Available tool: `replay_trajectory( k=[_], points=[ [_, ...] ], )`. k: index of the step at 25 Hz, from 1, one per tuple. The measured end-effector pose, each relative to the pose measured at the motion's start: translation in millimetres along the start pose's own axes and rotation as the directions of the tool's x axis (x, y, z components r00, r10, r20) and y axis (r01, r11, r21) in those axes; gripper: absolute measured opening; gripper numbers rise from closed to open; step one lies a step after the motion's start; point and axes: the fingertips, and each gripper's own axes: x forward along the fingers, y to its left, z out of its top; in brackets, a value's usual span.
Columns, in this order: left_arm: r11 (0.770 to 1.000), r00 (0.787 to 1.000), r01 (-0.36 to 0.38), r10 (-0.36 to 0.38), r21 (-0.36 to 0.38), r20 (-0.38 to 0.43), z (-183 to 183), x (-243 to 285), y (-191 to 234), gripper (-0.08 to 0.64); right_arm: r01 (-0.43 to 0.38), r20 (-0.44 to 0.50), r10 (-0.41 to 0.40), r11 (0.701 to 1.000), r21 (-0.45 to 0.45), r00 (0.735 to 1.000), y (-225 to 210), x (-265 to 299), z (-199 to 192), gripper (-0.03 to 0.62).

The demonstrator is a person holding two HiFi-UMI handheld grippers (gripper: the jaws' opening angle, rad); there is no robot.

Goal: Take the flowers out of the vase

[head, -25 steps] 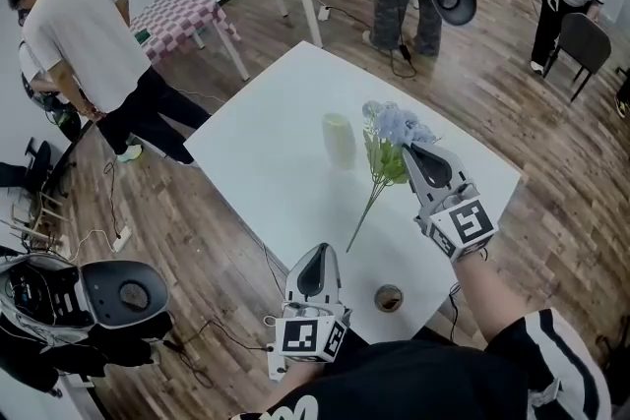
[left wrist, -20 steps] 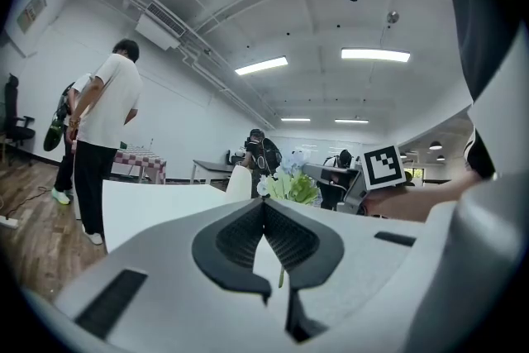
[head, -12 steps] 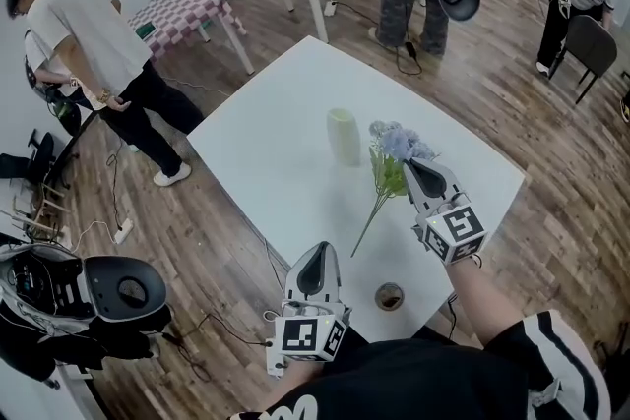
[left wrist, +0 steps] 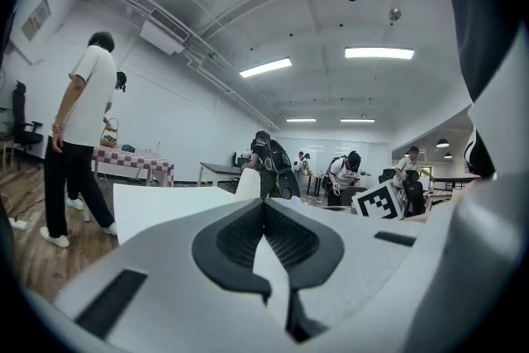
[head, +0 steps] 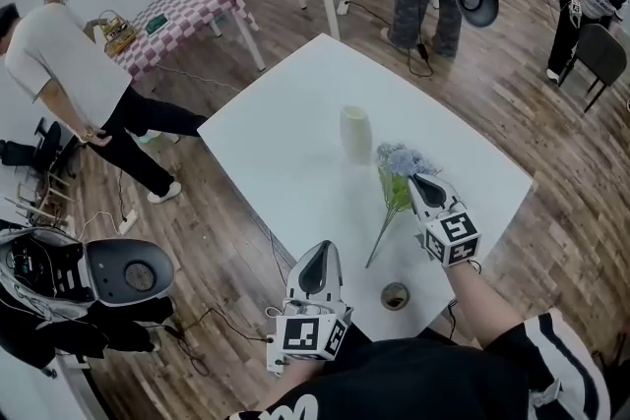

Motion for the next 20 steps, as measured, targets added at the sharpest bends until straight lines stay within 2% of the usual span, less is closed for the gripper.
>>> replay_trajectory(
  k=[13,14,15,16,20],
  points=[
    [0.999,1.000,0.030,-0.030,-0.016,0.000,2,11,-6,0.002,-0.012,-0.053,0.014,0.999,0.037,0.999,1,0,-12,0.030],
    [0.999,0.999,0.033,-0.033,-0.016,0.000,2,11,-7,0.002,-0.012,-0.048,0.013,0.999,0.032,0.999,2,-2,-11,0.051],
    [0.999,0.999,0.036,-0.036,-0.014,-0.002,0,11,-9,0.002,-0.012,-0.042,0.013,1.000,0.027,0.999,2,-4,-10,0.112],
    [0.999,0.999,0.038,-0.038,-0.013,-0.004,-2,12,-11,0.002,-0.012,-0.034,0.013,1.000,0.020,0.999,3,-6,-8,0.129],
    [0.999,0.999,0.039,-0.039,-0.016,-0.005,-2,14,-13,0.002,-0.004,0.016,0.004,1.000,-0.022,1.000,6,-15,11,0.130]
  ],
)
